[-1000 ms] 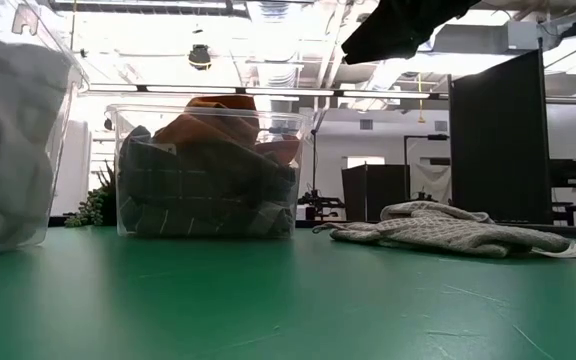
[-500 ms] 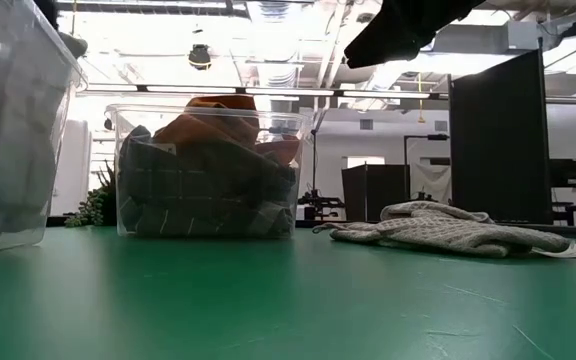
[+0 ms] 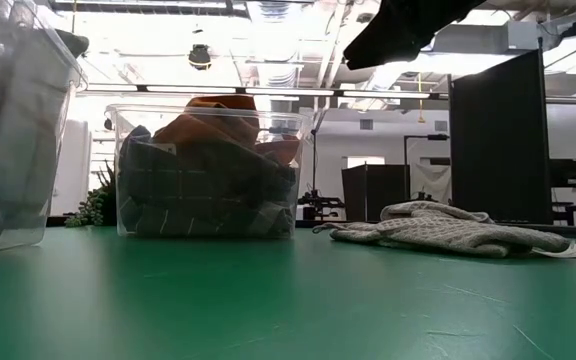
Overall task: Sort towels by color in basket
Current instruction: Put the white patterned towel into the bottom transparent bin
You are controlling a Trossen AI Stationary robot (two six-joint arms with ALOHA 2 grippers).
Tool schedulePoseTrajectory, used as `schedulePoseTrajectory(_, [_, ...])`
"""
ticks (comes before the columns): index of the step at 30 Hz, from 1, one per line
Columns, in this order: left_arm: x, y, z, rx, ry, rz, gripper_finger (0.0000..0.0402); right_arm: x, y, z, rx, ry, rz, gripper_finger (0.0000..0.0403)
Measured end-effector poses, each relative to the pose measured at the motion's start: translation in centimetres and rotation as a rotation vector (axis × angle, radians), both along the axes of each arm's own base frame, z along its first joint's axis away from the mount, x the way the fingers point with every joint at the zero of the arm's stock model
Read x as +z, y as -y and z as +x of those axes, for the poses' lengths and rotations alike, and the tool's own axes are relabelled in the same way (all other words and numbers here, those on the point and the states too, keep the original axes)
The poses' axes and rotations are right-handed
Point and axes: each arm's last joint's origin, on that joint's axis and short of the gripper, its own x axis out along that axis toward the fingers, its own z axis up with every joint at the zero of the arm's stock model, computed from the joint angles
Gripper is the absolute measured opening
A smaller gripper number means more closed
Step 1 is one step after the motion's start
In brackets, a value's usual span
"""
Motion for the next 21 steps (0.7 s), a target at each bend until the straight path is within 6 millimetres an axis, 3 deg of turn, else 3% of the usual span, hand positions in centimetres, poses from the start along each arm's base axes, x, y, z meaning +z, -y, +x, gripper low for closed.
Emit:
schedulePoseTrajectory(4, [1.6, -0.8, 0.4, -0.013, 0.087, 0.137, 0.006, 0.0, 0.0, 0.0, -0.003, 0.005, 0.002, 0.0219])
schedulePoseTrajectory(9, [2.1, -2.0, 1.2, 0.007, 0.098, 0.186, 0.0064, 0.0, 0.0, 0.0, 0.0, 0.004, 0.002, 0.0219])
schedulePoseTrajectory(16, [1.9, -4.0, 2.7, 0.017, 0.052, 0.201, 0.0112, 0.0, 0.0, 0.0, -0.002, 0.004, 0.006, 0.0219])
schedulePoseTrajectory(21, [1.8, -5.2, 3.4, 0.019, -0.022, 0.096, 0.0144, 0.0, 0.0, 0.0, -0.003, 0.004, 0.01, 0.0219])
